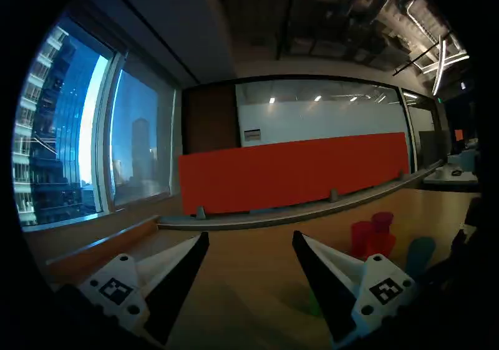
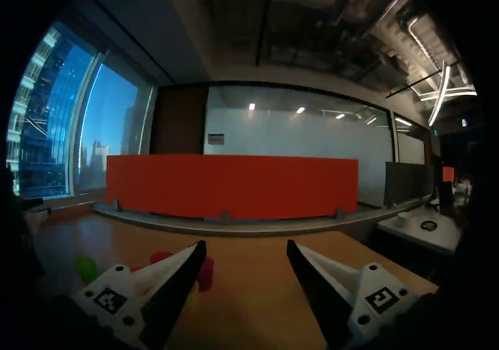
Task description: Pour water
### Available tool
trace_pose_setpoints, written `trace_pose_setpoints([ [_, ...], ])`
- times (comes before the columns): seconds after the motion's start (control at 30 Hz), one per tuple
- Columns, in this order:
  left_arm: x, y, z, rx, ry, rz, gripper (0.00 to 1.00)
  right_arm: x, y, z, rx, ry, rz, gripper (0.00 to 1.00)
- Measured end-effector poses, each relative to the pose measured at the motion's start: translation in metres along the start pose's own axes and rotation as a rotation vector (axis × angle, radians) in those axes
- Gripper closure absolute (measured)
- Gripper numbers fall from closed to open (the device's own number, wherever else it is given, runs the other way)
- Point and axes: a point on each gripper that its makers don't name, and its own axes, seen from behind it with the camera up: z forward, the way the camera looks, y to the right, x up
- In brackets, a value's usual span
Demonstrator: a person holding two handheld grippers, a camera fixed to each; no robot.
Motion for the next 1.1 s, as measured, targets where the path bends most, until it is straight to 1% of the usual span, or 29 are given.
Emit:
trace_pose_setpoints([
  [0.07,-0.004,-0.001,0.002,0.002,0.001,0.018,0.0,-0.001,-0.001,0.002,-0.003,-0.006,0.003,0.0],
  [0.17,-0.01,-0.003,0.005,0.007,0.002,0.033,0.0,-0.003,-0.002,0.004,-0.01,-0.005,0.005,0.0],
  [0.27,-0.017,-0.007,0.008,0.012,0.004,0.026,0.0,-0.006,-0.003,0.005,-0.018,-0.011,0.011,0.0],
  [0.47,-0.03,-0.018,0.014,0.016,0.004,-0.009,0.0,-0.011,-0.006,0.01,-0.028,-0.027,0.02,0.0],
  [0.67,-0.045,-0.024,0.017,0.019,-0.007,-0.043,0.0,-0.01,-0.012,0.014,-0.03,-0.033,0.005,0.0],
  [0.8,-0.051,-0.025,0.019,0.015,-0.012,-0.068,0.0,-0.01,-0.016,0.017,-0.03,-0.035,-0.007,0.0],
  [1.1,-0.06,-0.025,0.02,0.009,-0.03,-0.091,0.0,-0.01,-0.017,0.018,-0.034,-0.037,-0.013,0.0],
])
